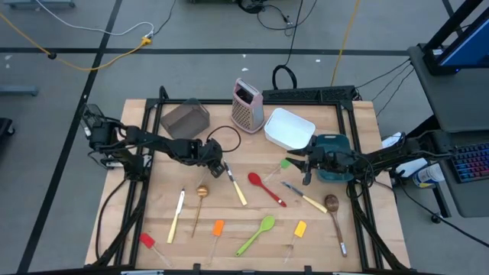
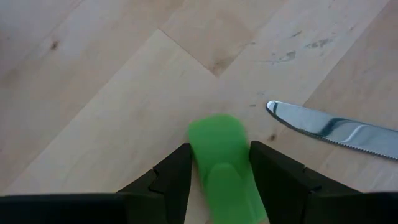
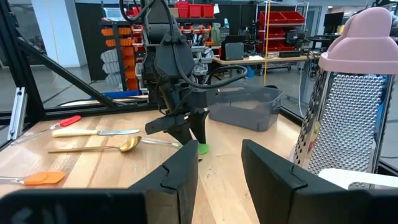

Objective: Pick & Place Kitchen Items
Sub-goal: Put the left green spatula into the black bin

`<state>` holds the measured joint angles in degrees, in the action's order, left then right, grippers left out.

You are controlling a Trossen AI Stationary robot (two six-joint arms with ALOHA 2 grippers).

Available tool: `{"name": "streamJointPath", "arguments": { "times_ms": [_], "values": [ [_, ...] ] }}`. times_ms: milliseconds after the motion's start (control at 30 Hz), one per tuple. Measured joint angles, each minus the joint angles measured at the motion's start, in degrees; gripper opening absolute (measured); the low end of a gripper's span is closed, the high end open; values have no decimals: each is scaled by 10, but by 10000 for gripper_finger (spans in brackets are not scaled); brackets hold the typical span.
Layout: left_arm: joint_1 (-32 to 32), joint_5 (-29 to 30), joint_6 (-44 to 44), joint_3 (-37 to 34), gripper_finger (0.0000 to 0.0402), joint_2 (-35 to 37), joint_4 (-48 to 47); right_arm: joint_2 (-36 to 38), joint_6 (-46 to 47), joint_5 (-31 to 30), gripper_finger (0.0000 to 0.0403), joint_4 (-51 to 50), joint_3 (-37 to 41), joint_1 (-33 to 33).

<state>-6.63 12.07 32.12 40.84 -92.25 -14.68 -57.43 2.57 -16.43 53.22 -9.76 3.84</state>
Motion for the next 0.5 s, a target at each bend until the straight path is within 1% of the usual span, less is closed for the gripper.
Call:
{"name": "streamJointPath", "arguments": {
  "times_ms": [67, 233, 300, 333, 400, 500],
  "values": [
    [0, -1, 0, 0, 134, 0, 0, 0, 0, 0, 121, 0, 0, 0],
    [0, -3, -1, 0, 50, 0, 1, 0, 0, 0, 121, 0, 0, 0],
    [0, -4, -1, 0, 22, 0, 2, 0, 0, 0, 121, 0, 0, 0],
    [0, -4, -1, 0, 15, 0, 2, 0, 0, 0, 121, 0, 0, 0],
    [0, -3, 1, 0, 13, 0, 5, 0, 0, 0, 121, 0, 0, 0],
    [0, -3, -7, -1, 27, 10, 11, 0, 0, 0, 121, 0, 0, 0]
  ]
}}
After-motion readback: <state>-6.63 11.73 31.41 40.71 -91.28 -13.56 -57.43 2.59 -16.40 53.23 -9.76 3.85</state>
